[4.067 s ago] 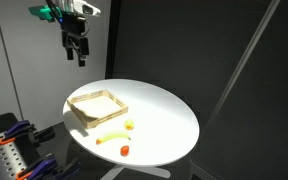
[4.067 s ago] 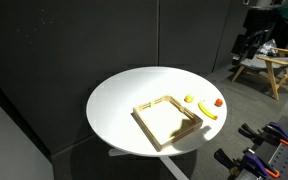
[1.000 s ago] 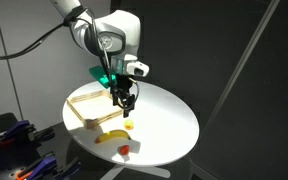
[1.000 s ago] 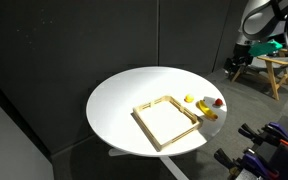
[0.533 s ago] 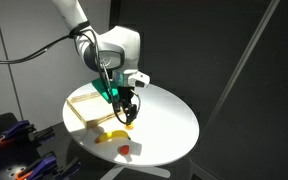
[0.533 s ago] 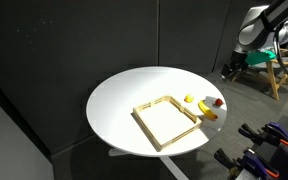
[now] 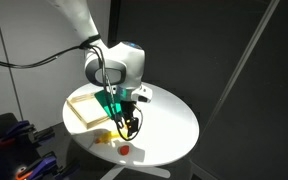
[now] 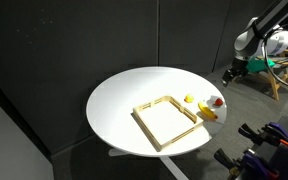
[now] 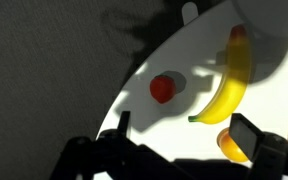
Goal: Put the red fruit in the crate
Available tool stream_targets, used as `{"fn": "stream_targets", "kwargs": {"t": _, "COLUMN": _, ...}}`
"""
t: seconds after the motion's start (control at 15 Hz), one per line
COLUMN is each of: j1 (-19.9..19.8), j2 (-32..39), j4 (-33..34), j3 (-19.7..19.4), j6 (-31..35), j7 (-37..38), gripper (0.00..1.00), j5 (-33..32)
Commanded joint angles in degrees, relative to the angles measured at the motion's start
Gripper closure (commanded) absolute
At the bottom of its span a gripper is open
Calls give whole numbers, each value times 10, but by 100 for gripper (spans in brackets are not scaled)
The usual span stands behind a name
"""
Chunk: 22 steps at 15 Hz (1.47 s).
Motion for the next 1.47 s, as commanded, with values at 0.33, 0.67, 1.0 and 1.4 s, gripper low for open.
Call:
{"fn": "stream_targets", "kwargs": {"t": 0.33, "j1": -32, "j2": 88, "j4": 60, "j3": 8, "j6": 24, "j7": -9, "gripper": 0, "j5": -7}}
{"fn": "stream_targets", "kwargs": {"t": 0.67, "j1": -32, "j2": 135, "j4": 71, "j3": 10, "j6": 68, "j7": 4, "gripper": 0, "j5": -19}}
{"fn": "stream_targets", "kwargs": {"t": 1.0, "j1": -29, "j2": 169, "j4": 74, "j3": 9, "j6": 100, "j7": 15, "gripper": 0, "j5": -33}}
{"fn": "stream_targets", "kwargs": {"t": 1.4, "j1": -22, "j2": 191, "j4": 79, "j3": 8, "j6": 101, "j7": 32, "gripper": 0, "j5": -47}}
